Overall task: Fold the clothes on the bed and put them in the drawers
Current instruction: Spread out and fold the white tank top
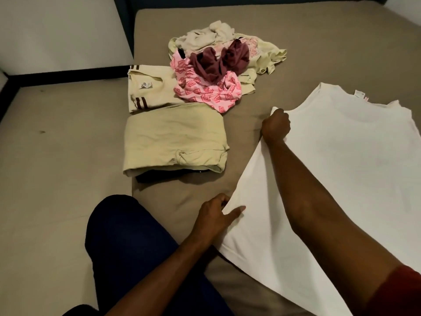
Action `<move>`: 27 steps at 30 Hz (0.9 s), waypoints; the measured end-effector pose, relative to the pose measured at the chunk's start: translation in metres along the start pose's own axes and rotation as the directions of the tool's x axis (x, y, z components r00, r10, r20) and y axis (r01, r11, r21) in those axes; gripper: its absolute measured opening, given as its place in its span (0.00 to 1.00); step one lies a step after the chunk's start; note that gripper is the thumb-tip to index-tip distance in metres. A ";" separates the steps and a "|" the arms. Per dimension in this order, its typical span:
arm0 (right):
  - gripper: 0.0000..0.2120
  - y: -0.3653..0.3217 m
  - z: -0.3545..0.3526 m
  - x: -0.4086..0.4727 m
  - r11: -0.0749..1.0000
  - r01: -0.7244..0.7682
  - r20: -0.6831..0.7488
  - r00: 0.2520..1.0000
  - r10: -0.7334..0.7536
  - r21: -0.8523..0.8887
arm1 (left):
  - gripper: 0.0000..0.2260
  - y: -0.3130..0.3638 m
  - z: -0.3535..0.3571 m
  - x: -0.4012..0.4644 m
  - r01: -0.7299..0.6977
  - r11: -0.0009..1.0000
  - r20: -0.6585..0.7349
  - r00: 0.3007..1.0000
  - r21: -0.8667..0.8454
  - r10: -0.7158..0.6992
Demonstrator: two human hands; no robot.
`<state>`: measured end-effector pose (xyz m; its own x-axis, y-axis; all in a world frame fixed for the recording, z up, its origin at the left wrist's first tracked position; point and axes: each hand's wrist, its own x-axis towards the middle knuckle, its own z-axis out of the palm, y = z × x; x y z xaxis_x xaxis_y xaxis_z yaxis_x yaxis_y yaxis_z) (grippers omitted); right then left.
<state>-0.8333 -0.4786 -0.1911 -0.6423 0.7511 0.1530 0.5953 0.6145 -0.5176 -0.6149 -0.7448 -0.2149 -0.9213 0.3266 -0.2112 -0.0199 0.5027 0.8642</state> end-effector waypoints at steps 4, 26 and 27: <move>0.12 0.011 -0.012 0.012 0.964 -0.102 0.031 0.995 0.098 0.246 | 0.17 0.001 -0.001 -0.003 -0.005 0.996 0.012 1.000 0.090 0.004; 0.05 0.243 -0.140 0.071 0.680 -0.282 0.179 0.959 0.219 0.677 | 0.06 0.122 0.188 -0.092 -0.503 0.554 0.083 0.785 0.663 0.613; 0.03 0.251 -0.137 0.072 0.738 -0.255 0.151 0.967 0.206 0.624 | 0.05 0.117 0.197 -0.092 -0.515 0.556 0.112 0.791 0.653 0.601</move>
<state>-0.6643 -0.2372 -0.1948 -0.5708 0.8166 -0.0857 0.3020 0.1117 -0.9468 -0.4564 -0.5586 -0.1845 -0.6976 0.6502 0.3011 0.7165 0.6338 0.2914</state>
